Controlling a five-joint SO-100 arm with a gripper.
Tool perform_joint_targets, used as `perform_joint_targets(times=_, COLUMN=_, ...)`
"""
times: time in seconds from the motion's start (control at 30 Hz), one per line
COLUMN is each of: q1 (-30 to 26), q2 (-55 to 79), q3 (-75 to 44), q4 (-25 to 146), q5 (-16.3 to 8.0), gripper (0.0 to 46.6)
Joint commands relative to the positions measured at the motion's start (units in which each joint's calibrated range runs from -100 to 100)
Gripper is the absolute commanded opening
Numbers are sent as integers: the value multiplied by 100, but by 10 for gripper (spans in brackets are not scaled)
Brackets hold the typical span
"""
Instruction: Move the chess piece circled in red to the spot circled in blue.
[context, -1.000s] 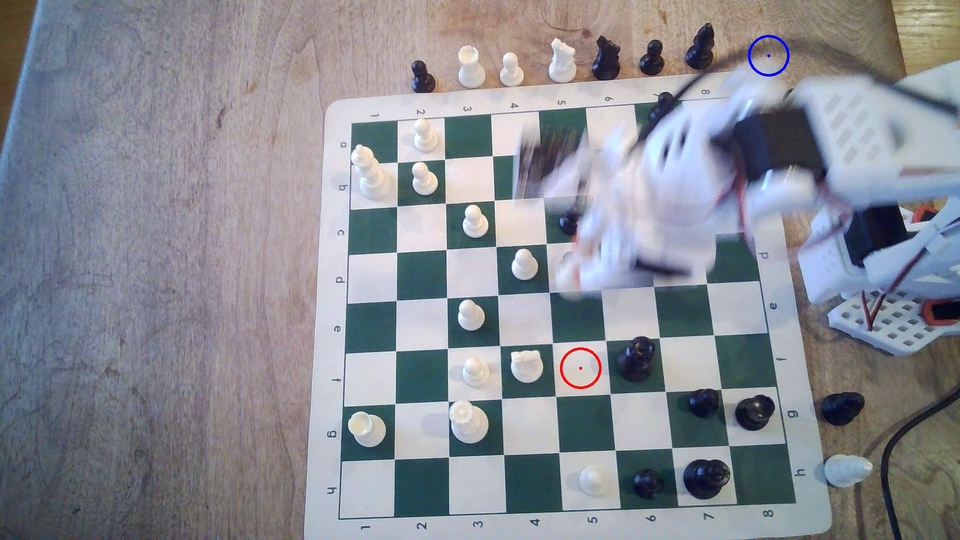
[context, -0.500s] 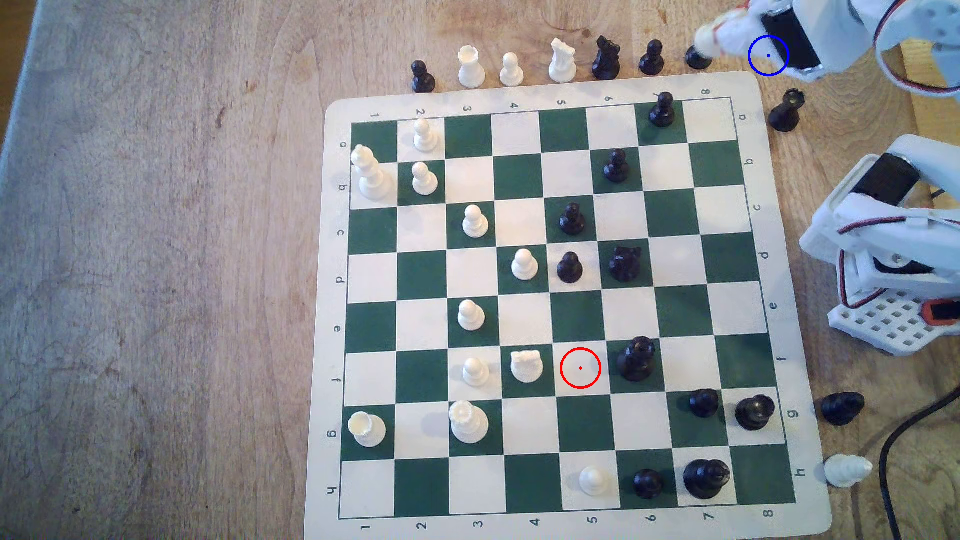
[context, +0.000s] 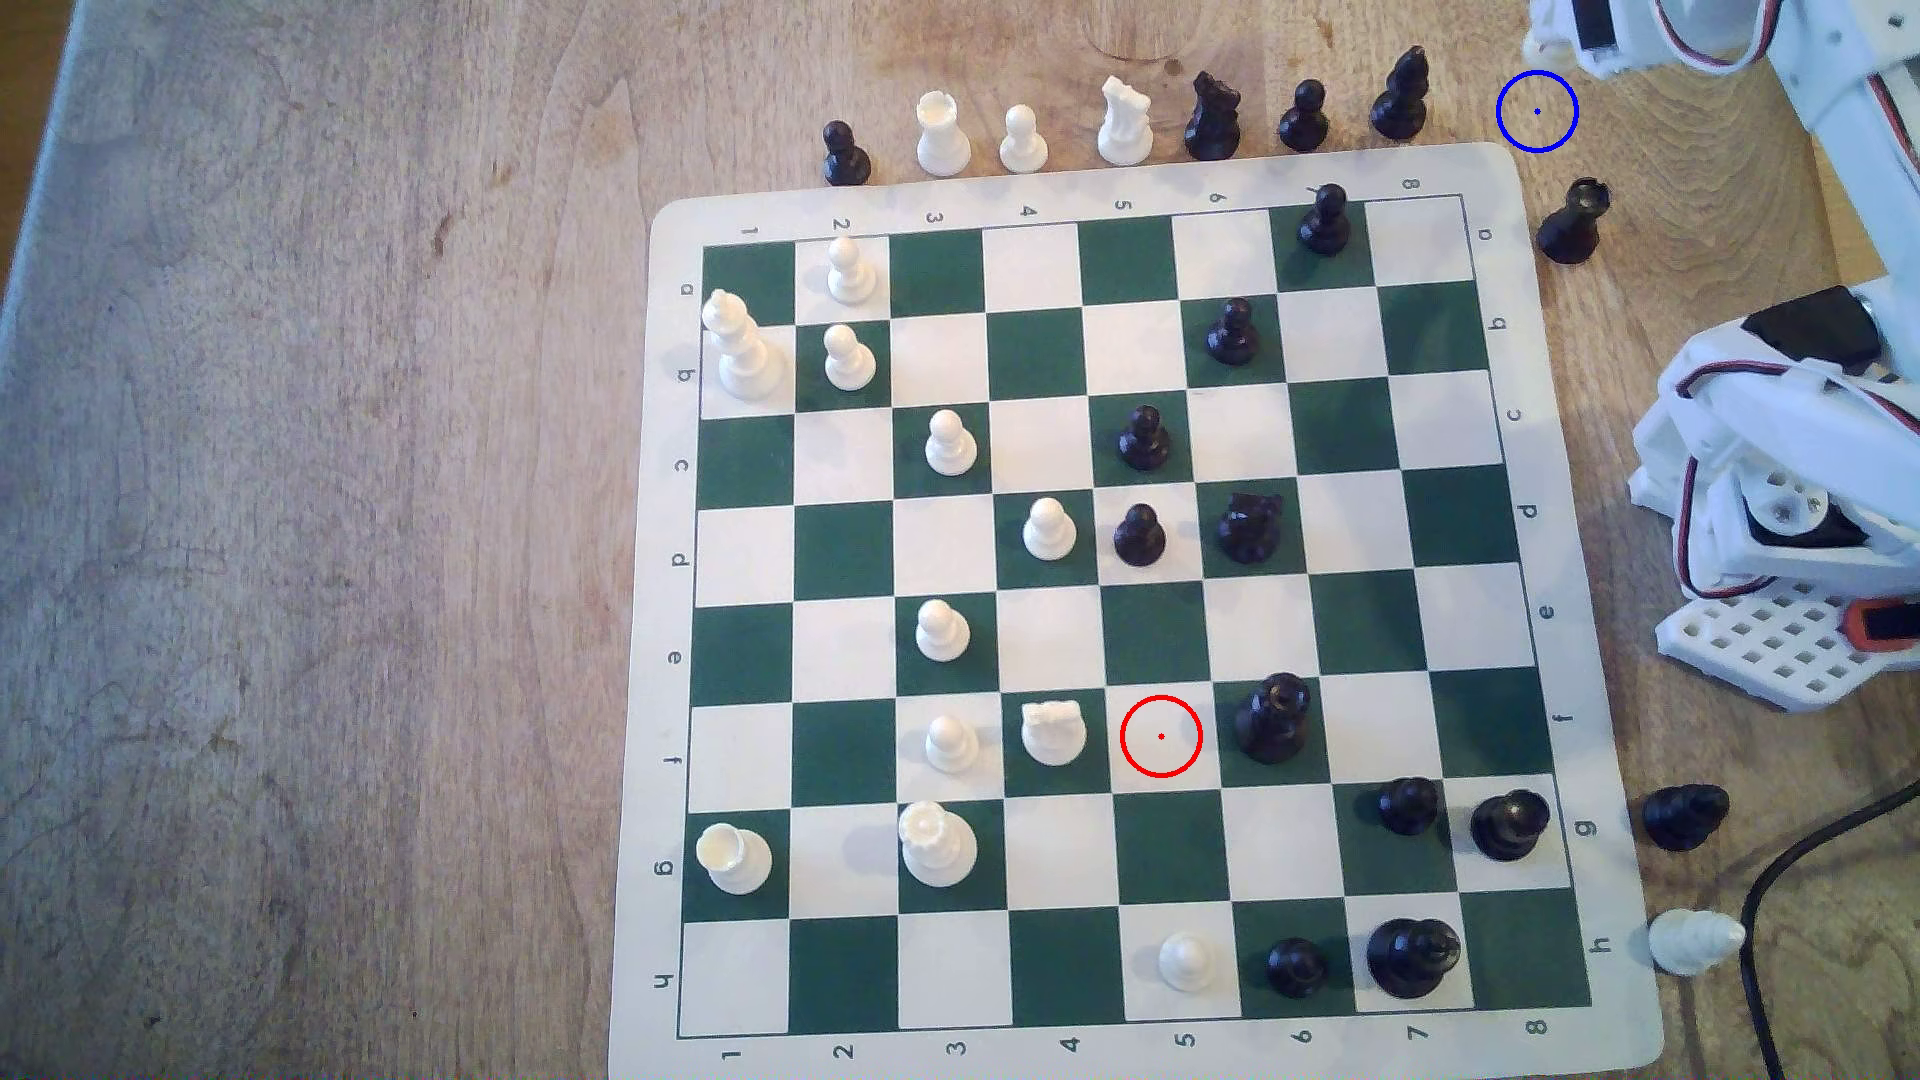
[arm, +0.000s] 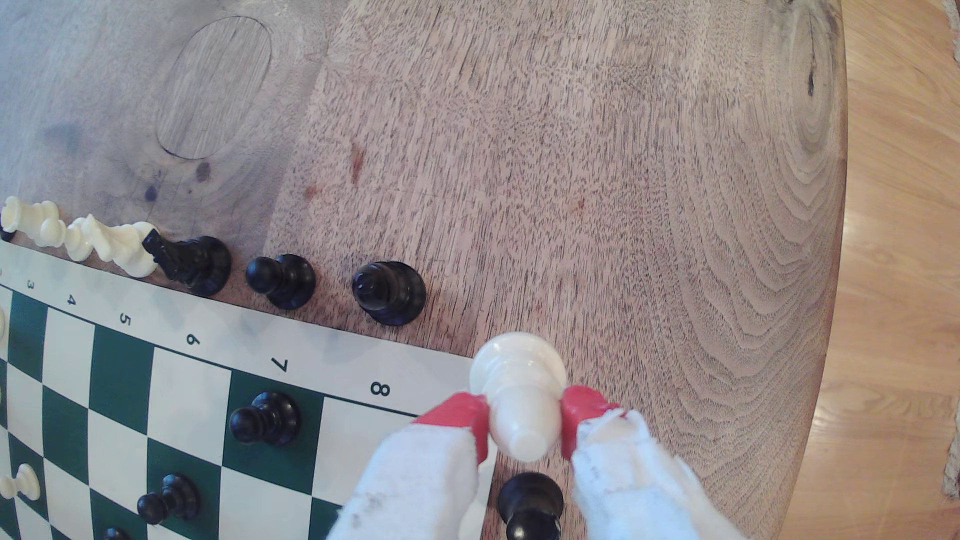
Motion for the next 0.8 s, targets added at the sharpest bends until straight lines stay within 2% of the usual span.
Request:
perform_joint_targets(times=0.0, q1=167, q2=331, q3=-152, q4=-267, q5=83, gripper=3)
perform_joint_targets(times=0.77, q1=277, q2=1655, q3=818, q4=-1929, q5=239, gripper=3)
